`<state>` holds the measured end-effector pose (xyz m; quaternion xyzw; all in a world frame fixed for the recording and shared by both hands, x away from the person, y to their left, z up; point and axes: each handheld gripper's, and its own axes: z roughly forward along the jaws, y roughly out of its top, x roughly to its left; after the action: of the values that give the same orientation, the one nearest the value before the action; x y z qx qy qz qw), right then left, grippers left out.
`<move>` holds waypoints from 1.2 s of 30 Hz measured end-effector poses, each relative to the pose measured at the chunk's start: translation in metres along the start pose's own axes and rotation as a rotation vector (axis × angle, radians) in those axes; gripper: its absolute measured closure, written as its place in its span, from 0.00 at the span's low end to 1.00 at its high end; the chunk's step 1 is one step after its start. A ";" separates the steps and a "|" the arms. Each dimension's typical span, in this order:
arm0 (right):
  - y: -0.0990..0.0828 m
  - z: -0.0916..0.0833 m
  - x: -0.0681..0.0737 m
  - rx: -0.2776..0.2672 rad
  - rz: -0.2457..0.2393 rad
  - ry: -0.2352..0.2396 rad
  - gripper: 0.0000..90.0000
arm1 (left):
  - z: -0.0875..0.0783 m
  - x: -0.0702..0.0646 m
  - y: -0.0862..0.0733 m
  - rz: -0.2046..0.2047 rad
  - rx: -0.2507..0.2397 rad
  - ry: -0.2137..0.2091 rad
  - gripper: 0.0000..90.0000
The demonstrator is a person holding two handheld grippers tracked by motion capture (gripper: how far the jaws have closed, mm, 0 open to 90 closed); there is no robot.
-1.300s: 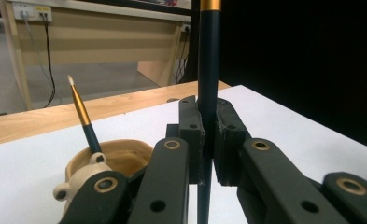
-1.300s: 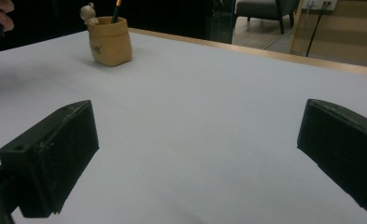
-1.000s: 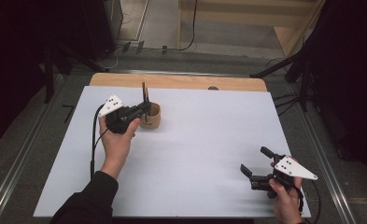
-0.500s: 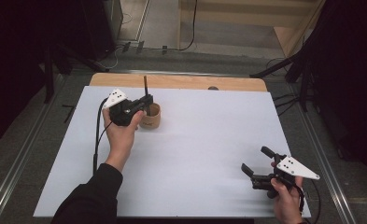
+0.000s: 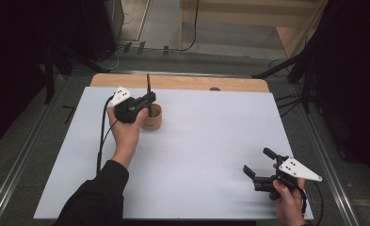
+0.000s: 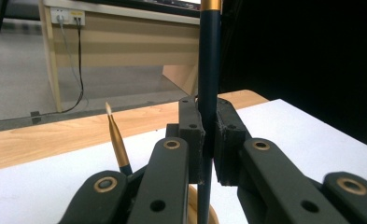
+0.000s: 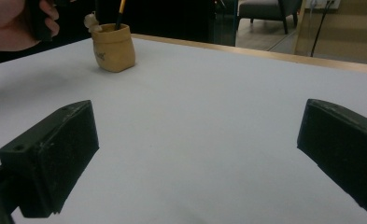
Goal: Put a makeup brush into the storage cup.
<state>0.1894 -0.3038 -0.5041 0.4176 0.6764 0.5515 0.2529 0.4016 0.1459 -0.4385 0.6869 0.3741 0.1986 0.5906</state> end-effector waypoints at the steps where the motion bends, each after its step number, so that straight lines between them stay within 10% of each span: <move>1: 0.000 0.000 0.000 -0.001 0.001 0.001 0.00 | 0.001 0.001 -0.001 -0.001 0.001 0.005 0.93; 36: -0.001 -0.001 -0.001 -0.001 0.006 0.004 0.00 | 0.017 -0.013 -0.027 0.104 0.101 0.106 0.93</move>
<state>0.1892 -0.3052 -0.5050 0.4184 0.6752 0.5537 0.2501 0.3979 0.1258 -0.4658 0.7230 0.3781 0.2459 0.5233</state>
